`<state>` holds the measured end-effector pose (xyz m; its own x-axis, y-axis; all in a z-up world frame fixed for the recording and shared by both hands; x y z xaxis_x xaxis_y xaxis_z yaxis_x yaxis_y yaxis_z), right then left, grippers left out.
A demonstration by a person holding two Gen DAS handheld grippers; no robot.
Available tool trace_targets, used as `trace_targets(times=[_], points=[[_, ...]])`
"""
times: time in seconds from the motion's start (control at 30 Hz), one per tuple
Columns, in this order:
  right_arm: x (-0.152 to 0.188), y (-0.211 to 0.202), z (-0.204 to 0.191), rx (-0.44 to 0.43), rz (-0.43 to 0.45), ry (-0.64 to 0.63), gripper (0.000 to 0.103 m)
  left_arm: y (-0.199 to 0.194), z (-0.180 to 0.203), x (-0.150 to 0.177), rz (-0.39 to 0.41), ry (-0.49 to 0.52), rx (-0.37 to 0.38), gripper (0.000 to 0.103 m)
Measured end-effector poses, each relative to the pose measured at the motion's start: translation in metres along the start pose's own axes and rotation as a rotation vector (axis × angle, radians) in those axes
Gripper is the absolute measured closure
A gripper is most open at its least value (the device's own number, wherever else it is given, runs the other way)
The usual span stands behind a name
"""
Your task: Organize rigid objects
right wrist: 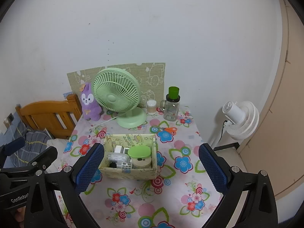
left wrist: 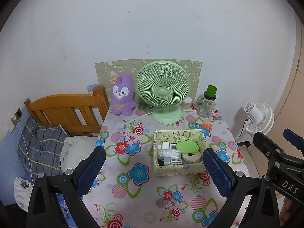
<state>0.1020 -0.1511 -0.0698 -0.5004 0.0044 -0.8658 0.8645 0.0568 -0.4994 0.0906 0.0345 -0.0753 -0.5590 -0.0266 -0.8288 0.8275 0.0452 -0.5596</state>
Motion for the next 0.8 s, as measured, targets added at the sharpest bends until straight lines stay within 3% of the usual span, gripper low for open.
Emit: trace_targets(times=[0.8], points=[[-0.009, 0.008, 0.009, -0.018, 0.002, 0.0, 0.002, -0.004, 0.007, -0.009, 0.026, -0.028, -0.035, 0.0]])
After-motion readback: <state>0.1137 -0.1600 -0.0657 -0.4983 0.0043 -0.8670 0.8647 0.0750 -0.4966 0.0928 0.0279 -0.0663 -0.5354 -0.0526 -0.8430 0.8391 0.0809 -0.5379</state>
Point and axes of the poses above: each gripper's, at about its wrist camera, not at the fingertips, and y roughly the way its jaws point, z to its right, x to its underside, the point moved 10 cm from there along y, roughly the way its jaws point, and after that the axes turned 8 degrees about z, right-handed, at the moved point
